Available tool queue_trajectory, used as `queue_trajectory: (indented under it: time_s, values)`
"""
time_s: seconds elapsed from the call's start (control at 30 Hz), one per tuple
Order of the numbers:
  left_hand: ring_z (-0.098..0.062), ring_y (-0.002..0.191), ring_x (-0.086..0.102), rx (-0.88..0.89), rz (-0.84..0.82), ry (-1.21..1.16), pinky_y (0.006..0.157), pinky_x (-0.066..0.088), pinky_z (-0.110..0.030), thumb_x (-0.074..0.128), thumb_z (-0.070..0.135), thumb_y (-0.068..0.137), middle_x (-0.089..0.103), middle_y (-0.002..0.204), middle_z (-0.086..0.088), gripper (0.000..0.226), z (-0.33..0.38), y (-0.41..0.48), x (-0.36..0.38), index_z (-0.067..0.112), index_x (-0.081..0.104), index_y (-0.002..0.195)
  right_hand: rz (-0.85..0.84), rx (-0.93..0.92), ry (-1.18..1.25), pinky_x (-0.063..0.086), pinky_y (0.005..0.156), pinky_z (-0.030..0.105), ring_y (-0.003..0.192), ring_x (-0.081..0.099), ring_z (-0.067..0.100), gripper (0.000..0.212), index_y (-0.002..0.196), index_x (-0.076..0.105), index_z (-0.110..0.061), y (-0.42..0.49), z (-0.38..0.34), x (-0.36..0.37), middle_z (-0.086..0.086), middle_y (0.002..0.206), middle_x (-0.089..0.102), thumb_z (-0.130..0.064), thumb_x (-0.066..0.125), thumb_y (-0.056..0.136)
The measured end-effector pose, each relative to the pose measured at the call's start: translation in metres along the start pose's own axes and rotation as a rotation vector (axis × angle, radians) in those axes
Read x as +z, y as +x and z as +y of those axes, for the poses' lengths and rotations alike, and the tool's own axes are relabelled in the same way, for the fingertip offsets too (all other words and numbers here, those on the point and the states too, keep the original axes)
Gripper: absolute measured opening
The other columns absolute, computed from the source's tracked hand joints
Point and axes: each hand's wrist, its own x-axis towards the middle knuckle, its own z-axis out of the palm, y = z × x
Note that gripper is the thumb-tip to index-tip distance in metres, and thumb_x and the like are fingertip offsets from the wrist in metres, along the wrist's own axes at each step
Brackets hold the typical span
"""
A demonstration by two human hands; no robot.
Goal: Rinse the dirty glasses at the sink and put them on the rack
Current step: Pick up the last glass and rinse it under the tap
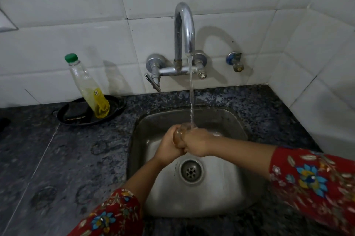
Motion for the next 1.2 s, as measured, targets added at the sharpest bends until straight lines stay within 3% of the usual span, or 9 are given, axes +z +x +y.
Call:
queue_trajectory:
  time_s: [0.13,0.3,0.47,0.7,0.8,0.87,0.97,1.13,1.2]
  values:
    - [0.010,0.091,0.061,-0.044,-0.247,0.133,0.076,0.048,-0.009,0.080,-0.011,0.061,0.060,0.104,0.009,0.062,-0.004,0.008,-0.019,0.009,0.055,0.115,0.260,-0.339,-0.310,0.052,0.075,0.030,0.077,0.066,0.022,0.019,0.078,0.070,-0.017,-0.007,0.031,0.002,0.001,0.083,0.070,-0.005,0.077,0.067]
    - [-0.008,0.093,0.065,-0.013,-0.026,0.100,0.078,0.050,-0.015,0.080,-0.002,0.060,0.066,0.105,-0.003,0.054,-0.006,0.001,-0.001,0.006,0.059,0.109,-0.001,-0.016,-0.147,0.048,0.086,0.034,0.110,0.058,0.034,0.030,0.119,0.053,-0.007,0.004,0.001,0.014,0.015,0.122,0.059,-0.015,0.047,0.091]
    - [-0.001,0.091,0.061,-0.041,-0.195,0.176,0.075,0.050,-0.010,0.081,-0.010,0.061,0.062,0.106,0.002,0.065,-0.005,0.006,-0.016,0.004,0.055,0.119,0.167,-0.245,-0.350,0.049,0.086,0.035,0.101,0.063,0.024,0.022,0.101,0.066,-0.021,-0.009,0.040,0.012,-0.001,0.108,0.066,-0.008,0.054,0.088]
    - [-0.005,0.088,0.064,-0.045,0.070,0.140,0.075,0.051,-0.017,0.080,-0.002,0.064,0.067,0.100,-0.001,0.048,0.000,0.000,0.004,0.009,0.058,0.105,0.073,0.003,0.127,0.050,0.088,0.039,0.104,0.059,0.028,0.026,0.111,0.060,-0.013,-0.003,0.010,0.014,0.009,0.116,0.060,-0.015,0.052,0.087]
    - [-0.004,0.092,0.063,-0.051,-0.139,0.208,0.076,0.050,-0.012,0.083,-0.001,0.061,0.063,0.103,0.010,0.058,0.007,0.003,-0.009,0.012,0.057,0.111,0.238,-0.190,-0.181,0.051,0.087,0.037,0.099,0.065,0.027,0.017,0.094,0.067,-0.015,-0.018,0.031,0.002,0.005,0.107,0.068,-0.005,0.063,0.081]
    - [-0.008,0.092,0.064,-0.052,-0.114,0.203,0.077,0.050,-0.012,0.080,0.000,0.065,0.064,0.100,0.009,0.049,0.010,0.001,-0.004,0.012,0.059,0.107,0.132,-0.108,-0.253,0.048,0.085,0.036,0.103,0.063,0.028,0.020,0.102,0.065,-0.013,-0.015,0.022,0.003,0.007,0.112,0.065,-0.008,0.059,0.084]
    - [-0.013,0.096,0.066,-0.062,0.038,0.112,0.083,0.054,-0.023,0.077,0.001,0.071,0.068,0.102,-0.001,0.039,0.006,-0.005,0.004,0.009,0.061,0.106,0.053,0.004,-0.030,0.048,0.085,0.036,0.107,0.059,0.031,0.029,0.115,0.057,-0.013,-0.003,0.006,0.011,0.011,0.120,0.060,-0.022,0.051,0.088]
    - [-0.013,0.105,0.061,-0.076,-0.168,0.334,0.086,0.049,-0.021,0.080,0.007,0.057,0.061,0.113,0.002,0.064,0.013,0.002,-0.013,0.013,0.058,0.116,0.228,-0.102,-0.092,0.043,0.101,0.037,0.115,0.057,0.024,0.025,0.108,0.066,-0.021,-0.014,0.024,0.012,0.003,0.121,0.063,-0.011,0.057,0.087]
    - [-0.017,0.102,0.062,-0.099,-0.154,0.376,0.087,0.053,-0.033,0.076,0.012,0.051,0.063,0.108,0.002,0.064,0.015,0.000,-0.015,0.020,0.058,0.112,0.183,0.068,0.322,0.046,0.092,0.041,0.101,0.060,0.024,0.017,0.096,0.067,-0.026,-0.017,0.005,0.016,0.007,0.110,0.064,-0.022,0.057,0.083]
